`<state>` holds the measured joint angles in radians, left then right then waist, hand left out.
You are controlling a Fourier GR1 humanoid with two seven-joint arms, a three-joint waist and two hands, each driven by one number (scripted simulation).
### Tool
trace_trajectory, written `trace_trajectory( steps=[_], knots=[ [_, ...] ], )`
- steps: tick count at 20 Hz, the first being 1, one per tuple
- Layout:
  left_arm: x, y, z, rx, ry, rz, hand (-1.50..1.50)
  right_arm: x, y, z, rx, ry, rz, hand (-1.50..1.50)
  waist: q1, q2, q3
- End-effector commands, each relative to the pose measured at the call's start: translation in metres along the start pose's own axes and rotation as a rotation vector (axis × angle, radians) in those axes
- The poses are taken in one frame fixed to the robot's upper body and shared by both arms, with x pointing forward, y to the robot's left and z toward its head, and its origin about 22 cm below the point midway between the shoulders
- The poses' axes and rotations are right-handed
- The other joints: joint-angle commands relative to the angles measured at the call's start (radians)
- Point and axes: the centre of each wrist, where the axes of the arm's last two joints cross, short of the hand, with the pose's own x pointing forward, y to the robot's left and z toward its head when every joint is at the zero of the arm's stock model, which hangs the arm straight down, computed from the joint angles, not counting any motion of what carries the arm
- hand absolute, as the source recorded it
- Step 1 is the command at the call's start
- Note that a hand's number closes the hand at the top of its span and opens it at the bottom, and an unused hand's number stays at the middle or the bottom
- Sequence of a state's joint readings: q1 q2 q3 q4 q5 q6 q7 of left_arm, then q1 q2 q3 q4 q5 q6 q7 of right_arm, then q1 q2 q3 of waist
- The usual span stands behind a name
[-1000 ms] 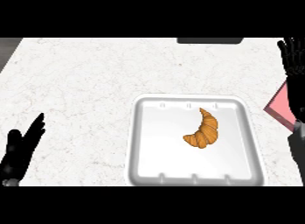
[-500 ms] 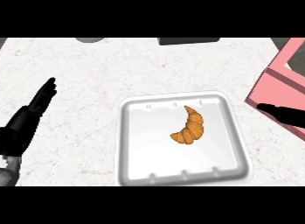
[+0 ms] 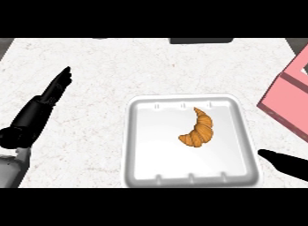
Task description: Pick the croissant from the tray and place it in the cardboard box
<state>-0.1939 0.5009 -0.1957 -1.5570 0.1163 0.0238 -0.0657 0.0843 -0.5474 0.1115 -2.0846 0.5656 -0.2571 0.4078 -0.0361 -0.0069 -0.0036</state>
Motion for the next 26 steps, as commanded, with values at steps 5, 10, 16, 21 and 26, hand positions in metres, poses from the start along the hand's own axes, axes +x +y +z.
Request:
trace_trajectory(
  steps=[5,10,16,21,26],
  knots=[
    [0.011,-0.022,-0.016,-0.038,-0.04,0.004,0.0,0.045,0.005,0.02,0.297,0.122,0.318,-1.5,0.038,0.009,-0.001],
    [0.01,-0.001,-0.013,-0.064,-0.04,-0.001,0.0,0.089,0.023,0.011,0.45,0.16,0.408,-1.5,0.066,0.011,-0.001],
    [0.009,-0.029,-0.019,-0.067,-0.042,0.012,0.0,0.125,0.061,-0.018,0.525,0.247,0.532,-1.5,0.063,0.01,0.0],
    [-0.005,-0.012,-0.002,-0.053,-0.027,0.007,0.0,0.133,0.093,-0.017,0.593,0.327,0.543,-1.5,0.058,0.005,0.001],
    [-0.002,-0.004,-0.013,-0.051,-0.039,0.011,0.0,0.149,0.109,-0.025,0.633,0.356,0.523,-1.5,0.041,0.006,0.002]
  ],
)
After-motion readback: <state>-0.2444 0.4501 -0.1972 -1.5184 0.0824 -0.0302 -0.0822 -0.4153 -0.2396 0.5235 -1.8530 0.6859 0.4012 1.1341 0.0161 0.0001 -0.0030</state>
